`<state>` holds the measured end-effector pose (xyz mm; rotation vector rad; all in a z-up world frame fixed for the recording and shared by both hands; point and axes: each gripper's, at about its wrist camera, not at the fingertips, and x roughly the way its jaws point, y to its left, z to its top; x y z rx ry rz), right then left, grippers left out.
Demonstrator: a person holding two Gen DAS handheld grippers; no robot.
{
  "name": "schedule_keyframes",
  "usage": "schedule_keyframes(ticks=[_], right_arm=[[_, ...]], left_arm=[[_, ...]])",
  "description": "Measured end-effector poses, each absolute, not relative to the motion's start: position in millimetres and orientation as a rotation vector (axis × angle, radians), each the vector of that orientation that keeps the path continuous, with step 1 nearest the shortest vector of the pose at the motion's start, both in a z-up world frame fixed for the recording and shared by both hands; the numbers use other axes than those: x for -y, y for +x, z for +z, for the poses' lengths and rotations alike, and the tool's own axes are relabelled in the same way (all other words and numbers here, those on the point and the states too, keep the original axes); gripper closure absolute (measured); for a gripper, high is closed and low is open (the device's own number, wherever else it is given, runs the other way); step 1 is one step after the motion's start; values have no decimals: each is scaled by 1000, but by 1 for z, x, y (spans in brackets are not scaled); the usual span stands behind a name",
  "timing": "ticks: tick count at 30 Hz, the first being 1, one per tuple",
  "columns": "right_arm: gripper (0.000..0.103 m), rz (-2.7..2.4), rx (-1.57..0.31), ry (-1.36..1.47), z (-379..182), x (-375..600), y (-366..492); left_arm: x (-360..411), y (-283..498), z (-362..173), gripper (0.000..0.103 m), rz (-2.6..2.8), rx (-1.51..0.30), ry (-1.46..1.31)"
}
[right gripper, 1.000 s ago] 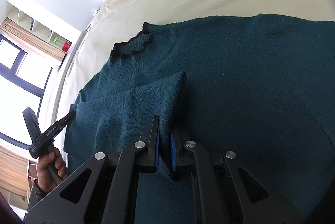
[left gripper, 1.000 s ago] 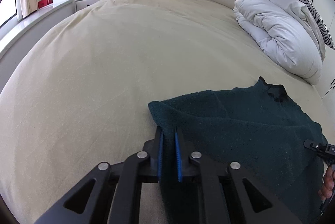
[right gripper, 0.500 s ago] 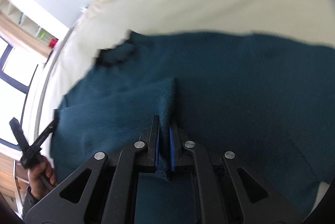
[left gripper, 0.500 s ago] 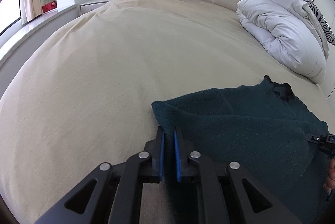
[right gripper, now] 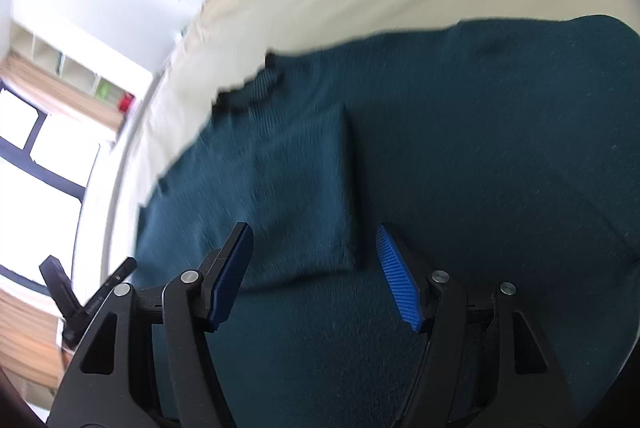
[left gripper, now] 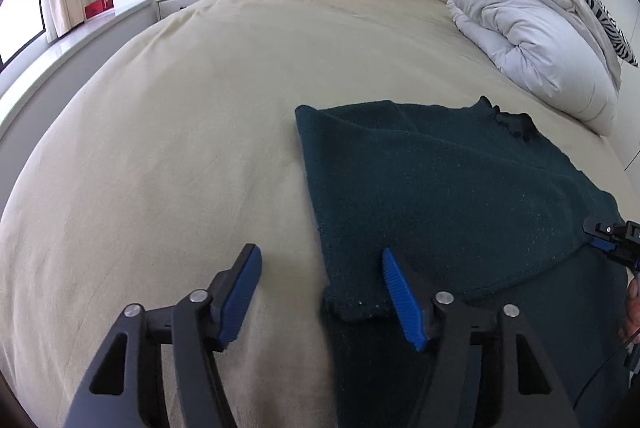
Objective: Fold small clothes
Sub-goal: 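Grasp the other sleeve cuff with the right gripper, then fold the held sleeve across the body with the right gripper and release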
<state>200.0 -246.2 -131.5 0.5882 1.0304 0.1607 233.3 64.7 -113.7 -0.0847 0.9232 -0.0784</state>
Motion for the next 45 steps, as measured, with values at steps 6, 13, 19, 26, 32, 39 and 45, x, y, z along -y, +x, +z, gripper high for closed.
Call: schedule_keyframes(ticks=[6, 13, 19, 26, 32, 39, 45], right_arm=[[94, 102, -1072, 454, -129, 230, 200], [96, 98, -1029, 496, -115, 229, 178], [97, 97, -1080, 528, -145, 229, 193], [96, 137, -1073, 534, -147, 230, 191], [88, 29, -1008, 581, -131, 254, 169], [84, 199, -880, 574, -98, 232, 167], [79, 210, -966, 728, -149, 248, 182]], left_arm=[[-53, 236, -114, 87, -121, -920, -37], [-66, 232, -114, 94, -116, -918, -25], [-66, 226, -121, 92, -101, -891, -35], [-74, 224, -116, 78, -111, -874, -60], [-76, 195, -83, 57, -4, -778, -36], [-22, 206, -91, 40, -99, -824, 69], [-24, 204, -100, 40, -122, -860, 7]])
